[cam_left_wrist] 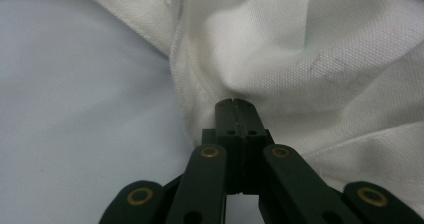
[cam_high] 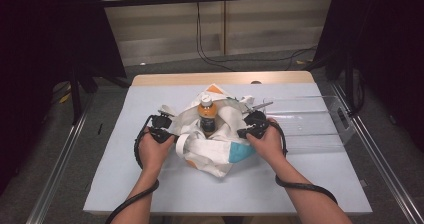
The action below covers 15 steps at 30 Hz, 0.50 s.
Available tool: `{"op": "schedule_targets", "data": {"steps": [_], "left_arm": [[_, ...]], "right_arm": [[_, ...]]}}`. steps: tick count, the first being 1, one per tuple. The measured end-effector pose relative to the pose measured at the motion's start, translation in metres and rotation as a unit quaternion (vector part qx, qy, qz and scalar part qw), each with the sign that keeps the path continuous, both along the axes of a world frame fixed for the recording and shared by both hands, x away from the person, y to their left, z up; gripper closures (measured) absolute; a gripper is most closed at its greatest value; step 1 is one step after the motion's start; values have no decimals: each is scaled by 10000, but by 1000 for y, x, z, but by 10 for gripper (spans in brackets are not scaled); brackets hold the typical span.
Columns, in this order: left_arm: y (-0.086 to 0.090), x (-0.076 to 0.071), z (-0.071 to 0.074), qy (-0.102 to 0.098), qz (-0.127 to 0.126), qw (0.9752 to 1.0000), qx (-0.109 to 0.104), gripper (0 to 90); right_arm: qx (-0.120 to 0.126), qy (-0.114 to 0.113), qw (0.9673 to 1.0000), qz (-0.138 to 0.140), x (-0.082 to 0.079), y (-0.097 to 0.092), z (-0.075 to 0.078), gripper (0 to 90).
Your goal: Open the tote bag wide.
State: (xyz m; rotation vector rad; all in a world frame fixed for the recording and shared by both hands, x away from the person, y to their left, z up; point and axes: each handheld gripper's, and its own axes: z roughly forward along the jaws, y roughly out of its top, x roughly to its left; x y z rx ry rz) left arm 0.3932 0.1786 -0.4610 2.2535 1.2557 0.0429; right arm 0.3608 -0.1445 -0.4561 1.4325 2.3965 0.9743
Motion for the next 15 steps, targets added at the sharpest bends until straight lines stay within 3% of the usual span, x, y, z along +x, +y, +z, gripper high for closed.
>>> {"op": "schedule_targets", "data": {"steps": [15], "left_arm": [[0,-3,-2,-159,26,9999,-34,900]], "right_arm": [[-103,0,9999,2,-1,3,-9,900]]}}
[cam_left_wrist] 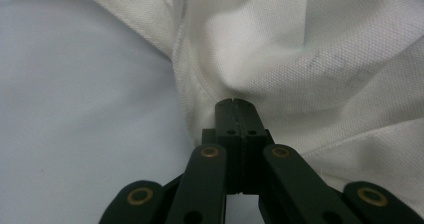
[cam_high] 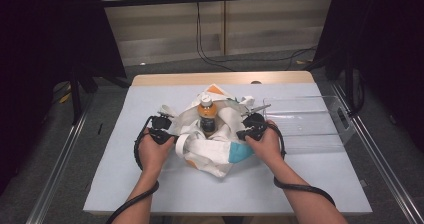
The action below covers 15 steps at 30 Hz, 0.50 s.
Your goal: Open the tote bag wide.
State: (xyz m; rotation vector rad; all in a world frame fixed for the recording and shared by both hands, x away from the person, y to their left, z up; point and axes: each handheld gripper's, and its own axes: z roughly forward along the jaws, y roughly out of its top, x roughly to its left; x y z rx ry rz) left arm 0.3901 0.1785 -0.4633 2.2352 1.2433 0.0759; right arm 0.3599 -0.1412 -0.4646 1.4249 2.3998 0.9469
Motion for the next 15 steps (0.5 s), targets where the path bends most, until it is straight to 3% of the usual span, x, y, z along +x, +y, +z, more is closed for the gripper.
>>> {"op": "schedule_targets", "data": {"steps": [11,15], "left_arm": [[2,-2,1,-32,3,10000,-93,900],[6,-2,6,-109,122,9996,-213,867]], "right_arm": [[-105,-116,9998,112,-1,1,-3,900],[-96,-138,9998,90,-2,2,0,886]]}}
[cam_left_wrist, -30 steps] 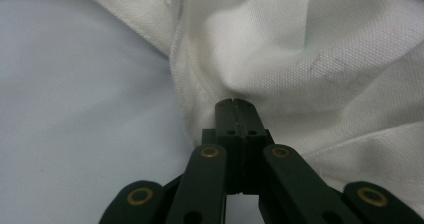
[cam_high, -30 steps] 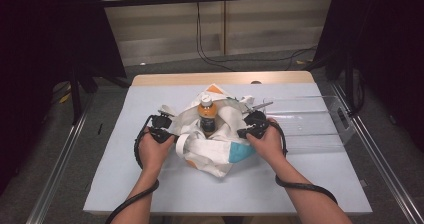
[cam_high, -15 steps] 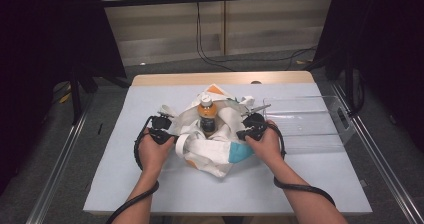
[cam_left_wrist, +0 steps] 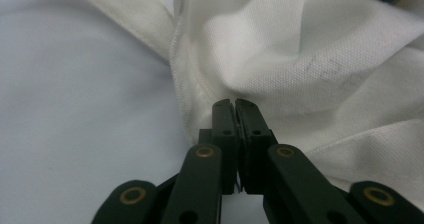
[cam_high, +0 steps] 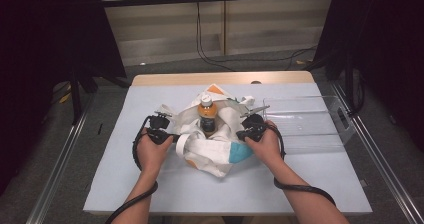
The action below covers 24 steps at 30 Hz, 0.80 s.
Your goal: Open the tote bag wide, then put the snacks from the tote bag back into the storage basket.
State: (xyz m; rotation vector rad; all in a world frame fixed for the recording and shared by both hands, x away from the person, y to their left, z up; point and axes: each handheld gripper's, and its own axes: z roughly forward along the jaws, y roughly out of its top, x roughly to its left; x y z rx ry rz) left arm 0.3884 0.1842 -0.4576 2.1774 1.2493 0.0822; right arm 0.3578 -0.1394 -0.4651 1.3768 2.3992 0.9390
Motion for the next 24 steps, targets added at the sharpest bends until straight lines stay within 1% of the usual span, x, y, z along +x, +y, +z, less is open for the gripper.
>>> {"op": "schedule_targets", "data": {"steps": [1,2,3,4,5,8,9,10,11,13,15,16,19,21,23,24], "left_arm": [[1,0,2,18,8,10000,-36,852],[3,0,4,32,4,10000,-91,831],[4,1,6,2,1,10000,-69,826],[4,0,8,-31,59,9999,-96,822],[6,0,10,-9,24,9999,-108,791],[8,-1,17,-96,70,9999,-74,743],[8,-1,18,-131,103,9998,-64,715],[10,-1,20,-126,66,9999,-27,694],[10,-1,22,-162,106,9998,-59,671],[11,-3,27,-251,123,9996,8,629],[12,-3,31,-283,115,9995,17,588],[13,-4,33,-301,134,9995,1,562],[15,-5,37,-339,133,9993,46,468],[16,-6,40,-369,173,9992,14,393],[17,-7,43,-393,181,9991,-12,329],[17,-7,44,-384,203,9991,-31,303]], "right_arm": [[22,-17,10000,-43,0,0,1,874],[33,-16,10000,-8,0,0,2,864],[-9,-16,10000,-34,0,1,3,850],[4,-35,10000,-57,0,1,4,839],[21,-17,10000,-54,0,1,6,824],[10,-30,10000,-46,1,2,12,790],[27,-70,10000,-52,2,2,15,770],[48,-64,9999,-78,2,2,17,757],[75,-70,9999,-86,2,1,20,740],[126,-54,9999,-106,3,1,24,700],[179,-30,9998,-123,4,0,28,650],[194,-34,9997,-127,4,0,29,641],[259,3,9996,-132,5,0,33,541],[240,12,9997,-62,6,0,35,504],[305,20,9995,-37,7,1,38,449],[317,21,9995,-28,7,1,39,441]]}}
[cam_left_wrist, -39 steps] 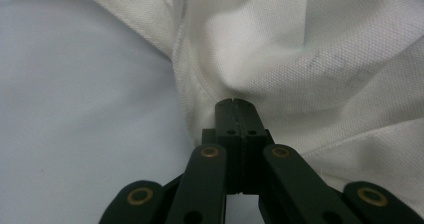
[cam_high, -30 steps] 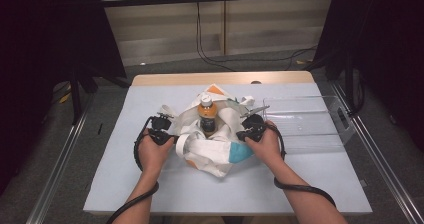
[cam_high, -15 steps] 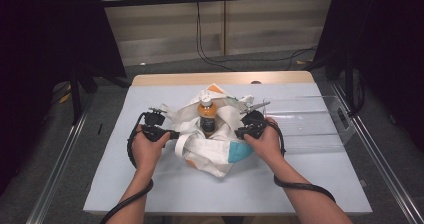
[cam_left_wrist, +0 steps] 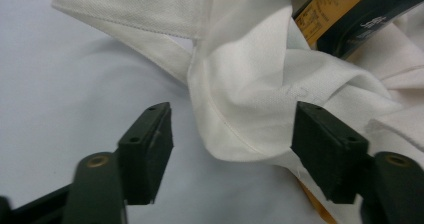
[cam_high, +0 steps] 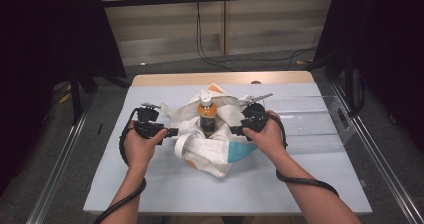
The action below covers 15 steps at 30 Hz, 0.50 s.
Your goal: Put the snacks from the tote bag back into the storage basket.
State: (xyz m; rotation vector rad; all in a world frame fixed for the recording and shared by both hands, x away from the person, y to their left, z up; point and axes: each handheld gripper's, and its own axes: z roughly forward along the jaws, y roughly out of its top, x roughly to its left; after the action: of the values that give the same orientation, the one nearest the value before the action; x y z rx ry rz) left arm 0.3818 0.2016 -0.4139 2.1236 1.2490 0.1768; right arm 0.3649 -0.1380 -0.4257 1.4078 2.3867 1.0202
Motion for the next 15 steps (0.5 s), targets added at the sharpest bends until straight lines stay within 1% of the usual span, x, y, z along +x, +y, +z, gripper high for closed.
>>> {"op": "schedule_targets", "data": {"steps": [3,4,6,8,9,11,12,13,15], "left_arm": [[2,0,4,73,-95,9999,-35,269],[2,-1,4,38,-37,10000,-65,258],[4,-3,7,15,-43,9999,-123,239],[6,-4,7,40,-77,9998,-169,211],[7,-5,7,38,-88,9999,-135,206],[9,-6,6,-12,-60,9998,-169,190],[10,-7,6,-7,-69,9997,-216,180],[12,-7,6,28,-104,9997,-213,172],[13,-9,5,-18,-68,9997,-255,162]], "right_arm": [[-11,10,10000,33,1,1,3,394],[-7,1,10000,35,2,1,5,386],[-3,8,10000,48,3,1,6,348],[-53,59,10000,58,4,1,6,306],[-37,70,10000,42,4,1,6,299],[-57,42,10000,50,5,2,7,280],[-60,36,9999,82,6,2,7,273],[-60,45,9999,87,6,2,8,265],[-76,34,9999,118,7,3,9,251]]}}
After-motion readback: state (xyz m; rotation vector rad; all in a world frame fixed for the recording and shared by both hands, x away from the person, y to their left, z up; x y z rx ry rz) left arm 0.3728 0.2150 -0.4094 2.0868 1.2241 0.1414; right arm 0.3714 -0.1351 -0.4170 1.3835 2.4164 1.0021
